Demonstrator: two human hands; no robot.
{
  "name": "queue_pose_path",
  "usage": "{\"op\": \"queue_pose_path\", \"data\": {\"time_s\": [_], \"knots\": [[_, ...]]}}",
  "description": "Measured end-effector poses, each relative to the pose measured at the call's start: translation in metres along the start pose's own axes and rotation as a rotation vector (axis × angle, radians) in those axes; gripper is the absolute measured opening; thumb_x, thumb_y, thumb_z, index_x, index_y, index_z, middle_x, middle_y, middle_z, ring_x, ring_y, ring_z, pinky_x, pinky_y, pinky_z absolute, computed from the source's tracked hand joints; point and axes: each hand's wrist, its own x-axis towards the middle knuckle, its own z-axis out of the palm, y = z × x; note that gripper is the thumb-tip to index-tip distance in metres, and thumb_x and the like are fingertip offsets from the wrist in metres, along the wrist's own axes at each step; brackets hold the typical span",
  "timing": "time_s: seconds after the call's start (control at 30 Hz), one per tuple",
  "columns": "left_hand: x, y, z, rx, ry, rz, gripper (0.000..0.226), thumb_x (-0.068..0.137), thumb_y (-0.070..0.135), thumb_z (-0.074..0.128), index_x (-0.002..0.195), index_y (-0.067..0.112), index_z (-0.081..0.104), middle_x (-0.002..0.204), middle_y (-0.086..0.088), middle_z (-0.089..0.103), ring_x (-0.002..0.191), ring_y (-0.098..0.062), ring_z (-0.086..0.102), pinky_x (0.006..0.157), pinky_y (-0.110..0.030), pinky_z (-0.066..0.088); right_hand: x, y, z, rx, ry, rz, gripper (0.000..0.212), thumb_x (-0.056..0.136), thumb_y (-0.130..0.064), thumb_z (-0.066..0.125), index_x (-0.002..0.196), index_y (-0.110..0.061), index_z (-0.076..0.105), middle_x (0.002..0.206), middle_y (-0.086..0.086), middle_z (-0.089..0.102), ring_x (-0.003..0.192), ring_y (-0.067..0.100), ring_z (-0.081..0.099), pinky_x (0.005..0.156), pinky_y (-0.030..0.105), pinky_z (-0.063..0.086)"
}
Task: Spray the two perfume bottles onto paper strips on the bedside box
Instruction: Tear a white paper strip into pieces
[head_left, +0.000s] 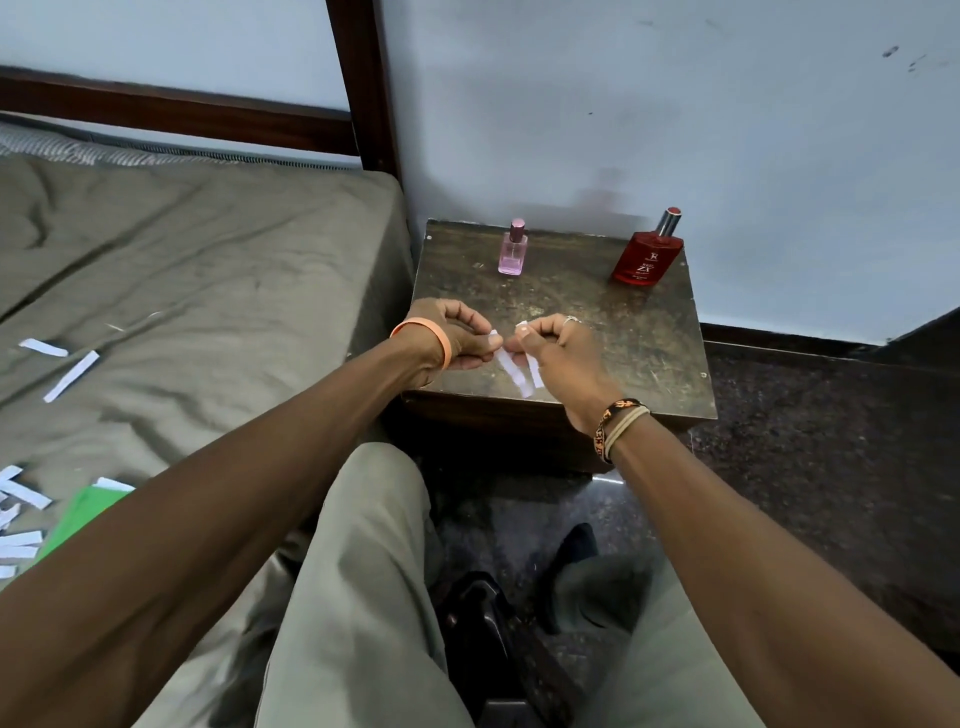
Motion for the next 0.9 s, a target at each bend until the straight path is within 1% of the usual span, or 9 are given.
{"op": "queue_pose_path", "data": {"time_s": [0.13, 0.2, 0.27, 0.37, 0.5, 0.57, 0.67, 0.77, 0.9], "knots": [[0.027, -0.004, -0.009, 0.088, 0.053, 0.009, 0.015, 0.069, -0.002, 0.081, 0.077, 0.003, 0.068, 0.07, -0.013, 0.071, 0.063, -0.019, 0.07, 0.059, -0.028, 0.059, 0.027, 0.004, 0.021, 0.029, -0.039, 0.089, 0.018, 0.098, -0.023, 0.059, 0.091, -0.008, 0.065, 0.096, 0.019, 0.074, 0.095, 0.034, 0.07, 0.085, 0.048, 0.055], [0.043, -0.006, -0.014, 0.132, 0.078, -0.011, 0.015, 0.069, -0.001, 0.081, 0.077, 0.003, 0.069, 0.072, -0.013, 0.071, 0.063, -0.018, 0.07, 0.058, -0.027, 0.058, 0.04, 0.008, 0.028, 0.076, -0.047, 0.159, 0.015, 0.098, -0.021, 0.059, 0.087, -0.011, 0.062, 0.092, 0.018, 0.074, 0.086, 0.031, 0.071, 0.081, 0.044, 0.056], [0.061, -0.008, -0.017, 0.163, 0.102, -0.043, 0.014, 0.07, 0.0, 0.08, 0.076, 0.004, 0.068, 0.074, -0.014, 0.07, 0.066, -0.02, 0.07, 0.059, -0.029, 0.059, 0.055, 0.01, 0.034, 0.166, -0.052, 0.231, 0.014, 0.098, -0.018, 0.059, 0.086, -0.009, 0.061, 0.09, 0.017, 0.071, 0.075, 0.025, 0.067, 0.067, 0.036, 0.055], [0.087, -0.013, -0.02, 0.218, 0.106, -0.048, 0.015, 0.071, -0.001, 0.079, 0.075, 0.005, 0.066, 0.073, -0.013, 0.069, 0.069, -0.022, 0.069, 0.066, -0.034, 0.061, 0.077, 0.015, 0.043, 0.212, -0.04, 0.293, 0.018, 0.098, -0.014, 0.058, 0.082, -0.009, 0.062, 0.091, 0.017, 0.07, 0.07, 0.022, 0.065, 0.058, 0.03, 0.052], [0.121, -0.019, -0.022, 0.477, 0.127, 0.069, 0.015, 0.07, 0.008, 0.083, 0.073, 0.012, 0.069, 0.065, 0.001, 0.066, 0.06, -0.01, 0.064, 0.061, -0.022, 0.056, 0.106, 0.023, 0.053, 0.191, -0.049, 0.355, 0.014, 0.098, -0.018, 0.057, 0.098, -0.005, 0.065, 0.099, 0.015, 0.074, 0.079, 0.023, 0.069, 0.065, 0.031, 0.054], [0.13, -0.02, -0.023, 0.652, 0.113, 0.146, 0.014, 0.069, 0.017, 0.084, 0.075, 0.017, 0.072, 0.064, 0.007, 0.065, 0.057, -0.001, 0.059, 0.06, -0.013, 0.049, 0.116, 0.028, 0.057, 0.173, -0.053, 0.348, 0.016, 0.098, -0.018, 0.057, 0.094, -0.007, 0.067, 0.101, 0.016, 0.073, 0.08, 0.022, 0.067, 0.064, 0.03, 0.052], [0.141, -0.024, -0.024, 0.799, 0.085, 0.202, 0.013, 0.07, 0.023, 0.083, 0.076, 0.019, 0.072, 0.06, 0.013, 0.061, 0.054, 0.004, 0.054, 0.056, -0.008, 0.04, 0.125, 0.038, 0.063, 0.096, -0.033, 0.305, 0.023, 0.098, -0.019, 0.057, 0.1, -0.001, 0.07, 0.098, 0.012, 0.072, 0.076, 0.019, 0.063, 0.062, 0.031, 0.051], [0.144, -0.034, -0.025, 0.855, 0.083, 0.25, 0.011, 0.071, 0.021, 0.082, 0.077, 0.019, 0.073, 0.061, 0.014, 0.059, 0.059, -0.002, 0.055, 0.064, -0.016, 0.044, 0.13, 0.047, 0.065, 0.068, 0.009, 0.274, 0.022, 0.098, -0.017, 0.056, 0.101, 0.001, 0.069, 0.094, 0.005, 0.075, 0.075, 0.017, 0.062, 0.066, 0.033, 0.049], [0.145, -0.042, -0.026, 0.858, 0.103, 0.287, 0.013, 0.072, 0.019, 0.081, 0.081, 0.017, 0.073, 0.076, 0.004, 0.071, 0.073, -0.01, 0.065, 0.075, -0.023, 0.051, 0.133, 0.049, 0.067, 0.078, 0.035, 0.272, 0.021, 0.097, -0.017, 0.057, 0.102, 0.001, 0.067, 0.092, 0.007, 0.075, 0.077, 0.017, 0.063, 0.065, 0.029, 0.048]]}}
